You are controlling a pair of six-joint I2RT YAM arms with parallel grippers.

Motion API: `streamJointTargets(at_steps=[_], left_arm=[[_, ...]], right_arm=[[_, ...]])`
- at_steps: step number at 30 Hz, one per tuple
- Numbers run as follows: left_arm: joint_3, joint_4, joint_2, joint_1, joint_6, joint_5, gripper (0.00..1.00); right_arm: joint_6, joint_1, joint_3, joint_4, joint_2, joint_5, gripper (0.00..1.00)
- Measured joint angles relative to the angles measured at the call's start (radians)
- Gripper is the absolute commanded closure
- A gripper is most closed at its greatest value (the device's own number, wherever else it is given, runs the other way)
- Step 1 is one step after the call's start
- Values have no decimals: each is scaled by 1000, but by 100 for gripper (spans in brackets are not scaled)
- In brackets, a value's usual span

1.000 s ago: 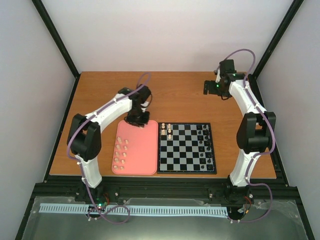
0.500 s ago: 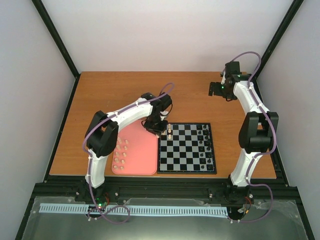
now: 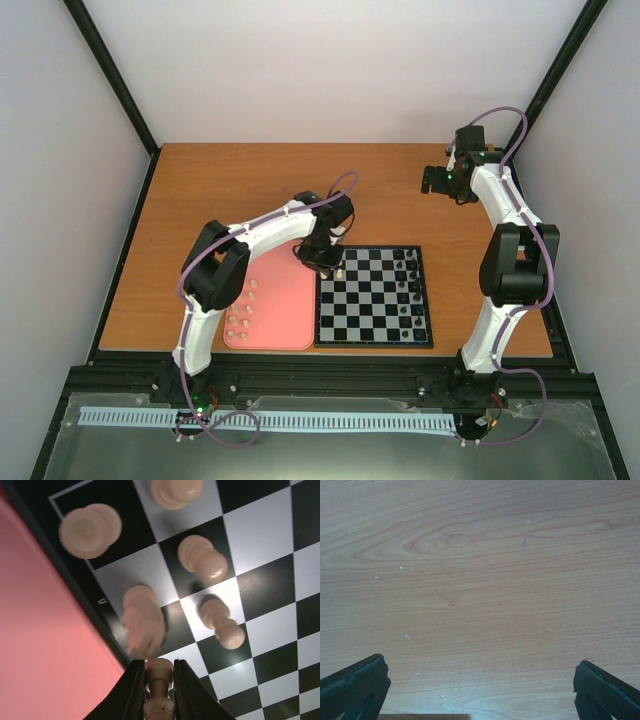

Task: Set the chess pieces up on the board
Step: Place the chess piece on the chessboard.

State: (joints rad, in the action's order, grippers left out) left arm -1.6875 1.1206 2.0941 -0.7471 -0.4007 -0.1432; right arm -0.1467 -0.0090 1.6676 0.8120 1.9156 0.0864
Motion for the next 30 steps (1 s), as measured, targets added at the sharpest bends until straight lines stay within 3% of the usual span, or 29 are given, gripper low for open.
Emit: streamJointTargets(at_steps=[21,30], left_arm=[[-37,-26,64,-23,0,20,99],[-39,-28,65,-23,1,28,79]], right_arm=[[0,-4,-4,-1,0,9,0],[0,-4,-4,-1,0,24,0]])
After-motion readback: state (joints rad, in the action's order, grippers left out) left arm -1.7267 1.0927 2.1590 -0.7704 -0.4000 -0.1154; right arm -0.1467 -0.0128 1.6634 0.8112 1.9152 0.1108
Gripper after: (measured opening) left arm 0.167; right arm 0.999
